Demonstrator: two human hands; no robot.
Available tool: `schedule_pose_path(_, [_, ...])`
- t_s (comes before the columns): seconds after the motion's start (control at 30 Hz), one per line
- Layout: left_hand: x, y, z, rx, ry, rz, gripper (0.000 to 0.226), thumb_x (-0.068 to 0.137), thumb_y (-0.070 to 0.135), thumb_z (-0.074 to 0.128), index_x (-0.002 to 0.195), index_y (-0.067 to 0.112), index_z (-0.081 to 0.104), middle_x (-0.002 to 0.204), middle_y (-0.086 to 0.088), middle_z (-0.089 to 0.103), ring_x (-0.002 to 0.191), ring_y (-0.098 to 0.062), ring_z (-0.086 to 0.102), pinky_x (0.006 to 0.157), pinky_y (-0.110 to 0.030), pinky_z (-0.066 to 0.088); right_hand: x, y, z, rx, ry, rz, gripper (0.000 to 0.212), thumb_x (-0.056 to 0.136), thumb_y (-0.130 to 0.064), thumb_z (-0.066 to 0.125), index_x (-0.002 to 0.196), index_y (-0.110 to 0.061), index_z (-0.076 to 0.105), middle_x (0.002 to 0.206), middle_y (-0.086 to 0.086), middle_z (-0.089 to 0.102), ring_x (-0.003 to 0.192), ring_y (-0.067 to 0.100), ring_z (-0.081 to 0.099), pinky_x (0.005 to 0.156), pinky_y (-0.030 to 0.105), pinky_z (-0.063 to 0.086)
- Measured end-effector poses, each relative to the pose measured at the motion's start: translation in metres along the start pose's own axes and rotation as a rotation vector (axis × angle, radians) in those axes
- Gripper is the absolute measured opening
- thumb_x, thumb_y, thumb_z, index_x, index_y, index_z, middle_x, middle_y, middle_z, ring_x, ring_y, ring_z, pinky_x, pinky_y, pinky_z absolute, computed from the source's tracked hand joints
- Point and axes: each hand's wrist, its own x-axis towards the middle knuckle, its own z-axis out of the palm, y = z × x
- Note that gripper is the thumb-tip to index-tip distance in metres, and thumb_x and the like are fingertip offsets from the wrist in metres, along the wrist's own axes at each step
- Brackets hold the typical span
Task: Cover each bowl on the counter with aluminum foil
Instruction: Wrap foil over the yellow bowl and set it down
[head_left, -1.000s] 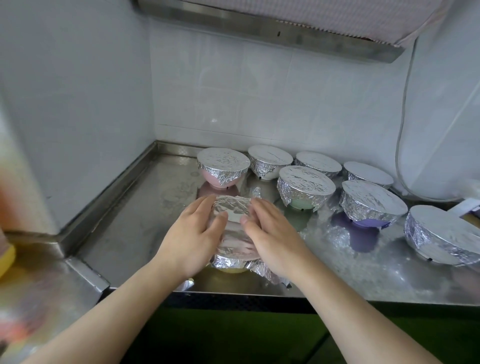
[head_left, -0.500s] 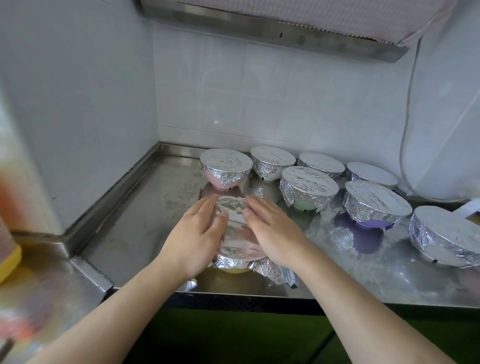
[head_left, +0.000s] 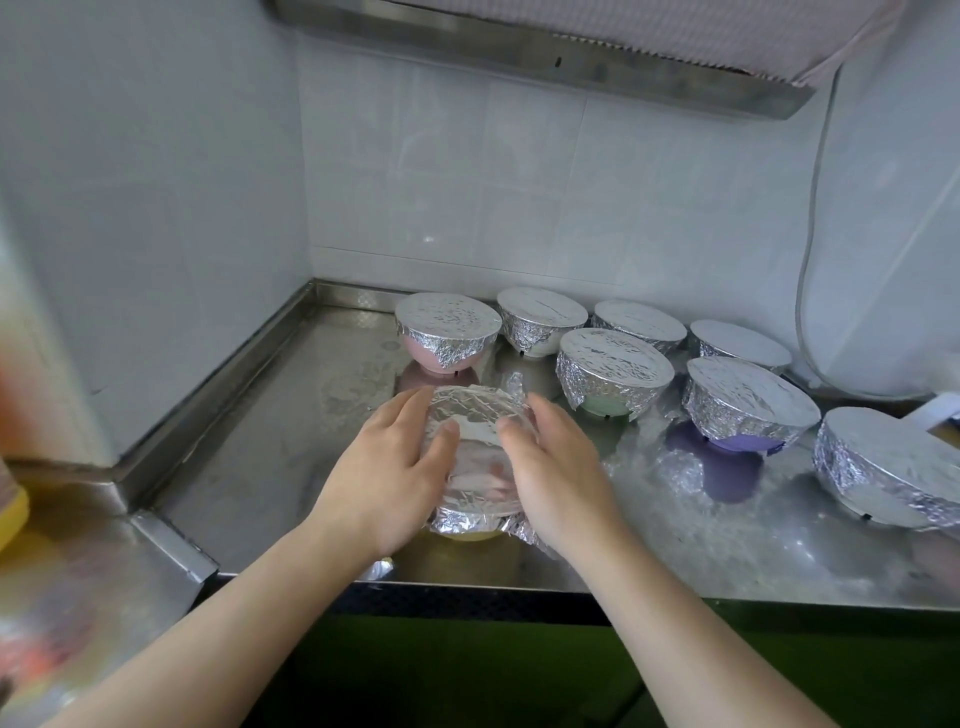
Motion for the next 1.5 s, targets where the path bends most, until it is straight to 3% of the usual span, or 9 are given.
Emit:
schedule_pose_path(0.2, [0.002,0.0,0.0,0.04,-0.016,0.033,0.051,0.103,0.05,0.038,0.142,0.021,0.051,0.148,0.006,0.052,0.137,-0.013,0.045,0.111,-0.032,0.039,0.027,-0.016,0.003,-0.427,-0.205,-0.205,0.056,0.114,-0.044,0.025,0.167,-0.027,0.025,0.174,-0.015,0.02,0.159,0.004,0.014,0.131,0.037,0.014])
schedule_pose_path(0.37, [0.003,-0.001,0.0,0.054,-0.023,0.042,0.042,0.105,0.044,0.041,0.138,0.022,0.053,0.145,0.008,0.054,0.134,-0.014,0.046,0.106,-0.03,0.038,0.043,-0.018,0.008,-0.541,-0.251,-0.198,0.057,0.11,-0.044,0.02,0.158,-0.022,0.041,0.165,-0.005,0.038,0.153,0.019,0.035,0.122,0.047,0.032])
schedule_pose_path(0.6, [0.004,-0.005,0.0,0.083,-0.032,0.111,0.033,0.104,0.04,0.035,0.119,0.02,0.056,0.12,0.007,0.059,0.116,-0.016,0.055,0.101,-0.042,0.046,0.052,-0.029,0.015,-0.566,-0.337,-0.229,0.05,0.116,-0.036,0.022,0.16,-0.022,0.042,0.167,-0.005,0.039,0.155,0.017,0.031,0.126,0.038,0.025])
schedule_pose_path(0.7, [0.003,-0.003,0.002,0.208,0.02,0.12,0.032,0.102,0.037,0.032,0.113,0.016,0.054,0.12,0.001,0.059,0.114,-0.023,0.055,0.1,-0.042,0.046,0.055,-0.018,0.025,-0.61,-0.267,-0.228,0.051,0.11,-0.037,0.017,0.143,-0.022,0.053,0.149,-0.002,0.054,0.143,0.023,0.046,0.115,0.046,0.04])
schedule_pose_path(0.8, [-0.004,0.008,0.006,0.304,0.052,0.178,0.037,0.101,0.028,0.031,0.122,0.009,0.054,0.125,-0.004,0.057,0.118,-0.026,0.053,0.105,-0.042,0.045,0.064,-0.009,0.031,-0.603,-0.233,-0.226,0.061,0.097,-0.047,0.007,0.13,-0.027,0.055,0.137,-0.005,0.06,0.133,0.022,0.053,0.105,0.05,0.049])
schedule_pose_path(1.1, [-0.02,0.017,0.013,0.54,0.031,0.27,0.065,0.103,0.035,0.027,0.154,-0.003,0.036,0.158,-0.019,0.041,0.15,-0.034,0.034,0.124,-0.048,0.027,0.066,-0.01,0.026,-0.555,-0.299,-0.161,0.065,0.095,-0.046,0.01,0.143,-0.03,0.052,0.148,-0.007,0.055,0.141,0.019,0.047,0.111,0.054,0.045])
schedule_pose_path(1.17, [-0.022,0.016,0.013,0.578,0.014,0.317,0.068,0.105,0.04,0.03,0.158,-0.002,0.031,0.164,-0.018,0.036,0.154,-0.032,0.029,0.126,-0.047,0.024,0.069,-0.009,0.027,-0.522,-0.312,-0.158,0.071,0.093,-0.05,0.007,0.15,-0.036,0.047,0.155,-0.011,0.05,0.147,0.014,0.042,0.117,0.053,0.04])
schedule_pose_path(1.3, [-0.02,0.014,0.01,0.574,0.02,0.37,0.081,0.106,0.064,0.028,0.16,0.003,0.028,0.165,-0.012,0.035,0.155,-0.026,0.028,0.127,-0.042,0.024,0.058,-0.026,0.008,-0.412,-0.343,-0.115,0.052,0.107,-0.044,0.025,0.153,-0.038,0.049,0.163,-0.013,0.045,0.151,0.014,0.038,0.124,0.047,0.031])
schedule_pose_path(1.5, [-0.017,0.015,0.015,0.62,-0.031,0.375,0.114,0.092,0.09,0.025,0.158,-0.003,0.032,0.164,-0.019,0.036,0.155,-0.032,0.03,0.126,-0.048,0.029,0.048,-0.02,-0.004,-0.324,-0.307,-0.134,0.052,0.11,-0.038,0.039,0.16,-0.023,0.041,0.167,-0.002,0.04,0.154,0.018,0.034,0.124,0.039,0.03])
